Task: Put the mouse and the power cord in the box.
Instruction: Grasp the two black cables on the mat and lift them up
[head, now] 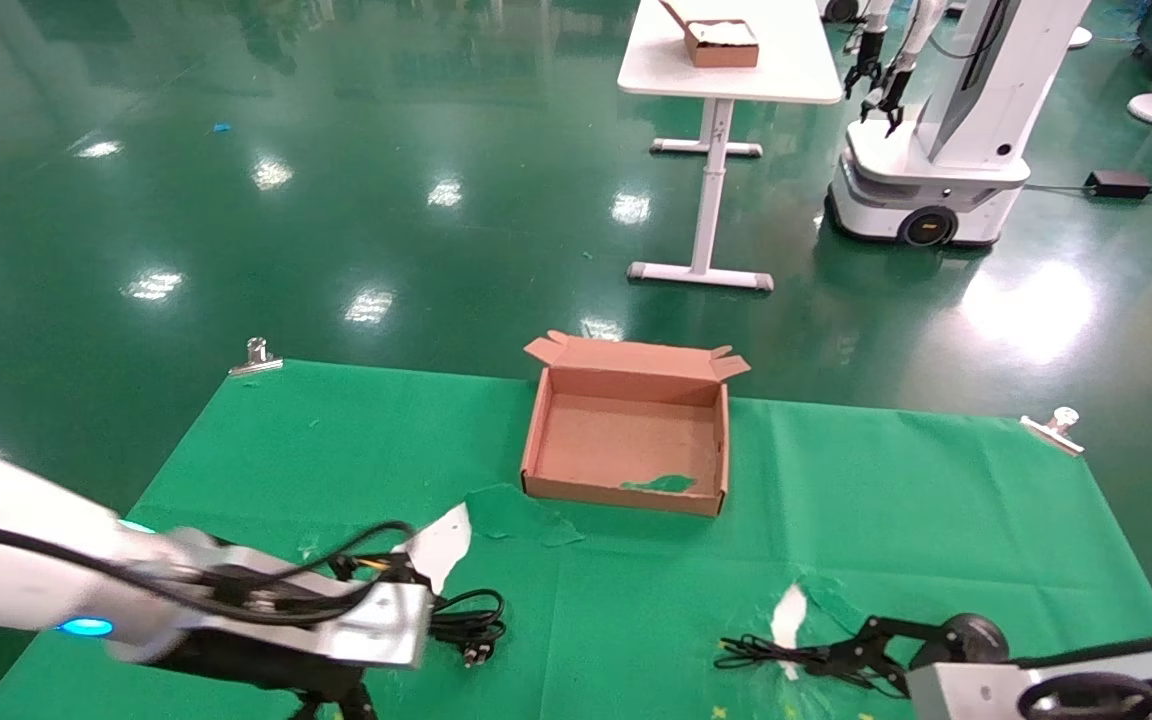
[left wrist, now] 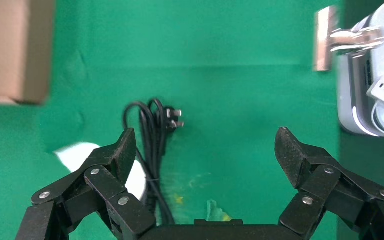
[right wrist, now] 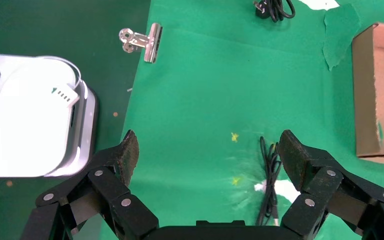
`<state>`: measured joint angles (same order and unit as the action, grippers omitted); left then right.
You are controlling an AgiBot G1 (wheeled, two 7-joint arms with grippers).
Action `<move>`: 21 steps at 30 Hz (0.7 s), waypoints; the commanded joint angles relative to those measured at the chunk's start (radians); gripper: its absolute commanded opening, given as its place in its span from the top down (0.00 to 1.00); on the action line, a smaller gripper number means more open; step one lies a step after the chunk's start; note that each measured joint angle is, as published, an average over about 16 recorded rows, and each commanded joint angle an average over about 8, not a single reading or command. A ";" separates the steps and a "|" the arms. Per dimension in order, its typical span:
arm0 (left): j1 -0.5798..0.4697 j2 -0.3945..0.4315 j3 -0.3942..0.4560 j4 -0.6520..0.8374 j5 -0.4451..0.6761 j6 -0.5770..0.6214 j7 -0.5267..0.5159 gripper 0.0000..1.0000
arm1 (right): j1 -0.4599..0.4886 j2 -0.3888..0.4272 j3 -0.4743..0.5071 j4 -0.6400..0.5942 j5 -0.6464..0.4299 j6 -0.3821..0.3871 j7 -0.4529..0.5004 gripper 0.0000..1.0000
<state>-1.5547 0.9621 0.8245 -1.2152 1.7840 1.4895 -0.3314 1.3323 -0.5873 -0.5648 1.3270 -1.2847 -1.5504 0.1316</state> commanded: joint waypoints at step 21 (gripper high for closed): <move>-0.098 0.384 0.217 0.583 0.438 -0.246 -0.071 0.00 | 0.019 0.031 -0.055 0.003 -0.004 0.023 0.005 0.00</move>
<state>-1.6530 1.3447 1.0386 -0.6429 2.2157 1.2474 -0.4080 1.3561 -0.5598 -0.6281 1.3309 -1.3166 -1.5270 0.1405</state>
